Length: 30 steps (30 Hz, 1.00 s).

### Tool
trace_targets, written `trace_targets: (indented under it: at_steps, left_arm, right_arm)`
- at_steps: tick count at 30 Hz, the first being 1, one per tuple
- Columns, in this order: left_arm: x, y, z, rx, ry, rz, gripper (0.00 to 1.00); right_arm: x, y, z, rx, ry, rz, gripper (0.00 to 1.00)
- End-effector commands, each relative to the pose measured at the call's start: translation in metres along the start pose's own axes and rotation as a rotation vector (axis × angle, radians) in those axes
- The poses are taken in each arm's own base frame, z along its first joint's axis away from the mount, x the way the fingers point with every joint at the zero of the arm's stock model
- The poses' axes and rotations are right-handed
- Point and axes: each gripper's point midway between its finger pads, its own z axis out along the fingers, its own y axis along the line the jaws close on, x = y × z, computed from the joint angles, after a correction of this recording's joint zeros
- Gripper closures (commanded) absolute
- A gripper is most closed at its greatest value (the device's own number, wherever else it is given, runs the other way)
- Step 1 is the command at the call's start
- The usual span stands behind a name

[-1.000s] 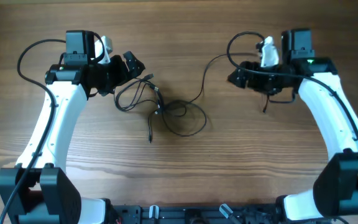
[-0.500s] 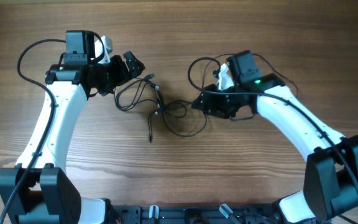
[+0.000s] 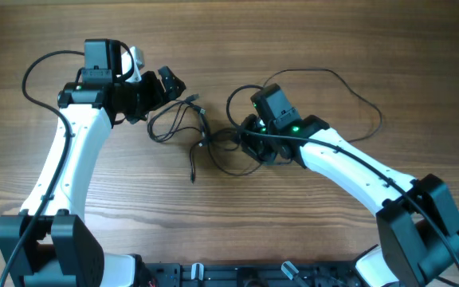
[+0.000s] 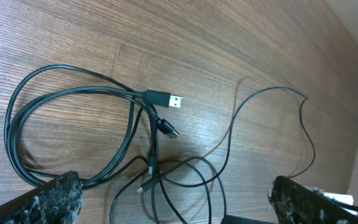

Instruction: Untangle cables

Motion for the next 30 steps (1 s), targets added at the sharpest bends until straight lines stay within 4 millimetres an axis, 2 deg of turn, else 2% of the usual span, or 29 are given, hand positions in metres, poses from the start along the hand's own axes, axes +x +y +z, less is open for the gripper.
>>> trace_targets:
  at_steps: [1,2,8,10,14,18,20,22,25,29,30]
  left_arm:
    - [0.002,0.0,0.004,0.005,0.017,0.002,0.0]
    - [0.002,0.0,0.004,0.005,0.017,0.002,0.0]
    - [0.003,0.0,0.004,0.005,0.018,0.005,0.0]
    - [0.003,0.0,0.004,0.004,0.021,0.004,0.0]
    - [0.005,-0.002,0.004,0.005,0.024,0.009,0.0]
    - [0.016,-0.016,0.011,0.009,0.047,0.051,0.0]
    - [0.023,-0.02,0.018,-0.047,0.039,0.1,0.0]
    - [0.029,-0.027,0.021,-0.047,0.048,0.121,0.0]
    - [0.037,-0.035,0.031,-0.042,0.07,0.143,0.0]
    - [0.066,-0.034,0.064,-0.067,0.189,0.151,0.12]
    - [0.075,-0.036,0.07,-0.069,0.215,0.162,0.14]
  right_arm:
    - [0.001,-0.026,0.004,0.106,-0.009,0.046,0.54]
    - [0.004,-0.034,0.003,0.141,0.001,0.053,0.54]
    - [0.012,-0.052,0.0,0.215,0.032,0.07,0.55]
    - [0.02,-0.068,-0.005,0.283,0.06,0.092,0.57]
    - [0.023,-0.074,-0.007,0.308,0.068,0.101,0.52]
    - [0.02,-0.077,-0.006,0.32,0.042,0.134,0.53]
    - [0.023,-0.089,-0.003,0.346,0.032,0.222,0.59]
    - [0.023,-0.096,0.005,0.332,0.021,0.256,0.59]
    - [0.015,-0.093,0.024,0.226,-0.011,0.225,0.66]
    - [0.011,-0.09,0.032,0.165,-0.03,0.203,0.92]
    - [0.01,-0.09,0.032,0.167,-0.034,0.203,0.96]
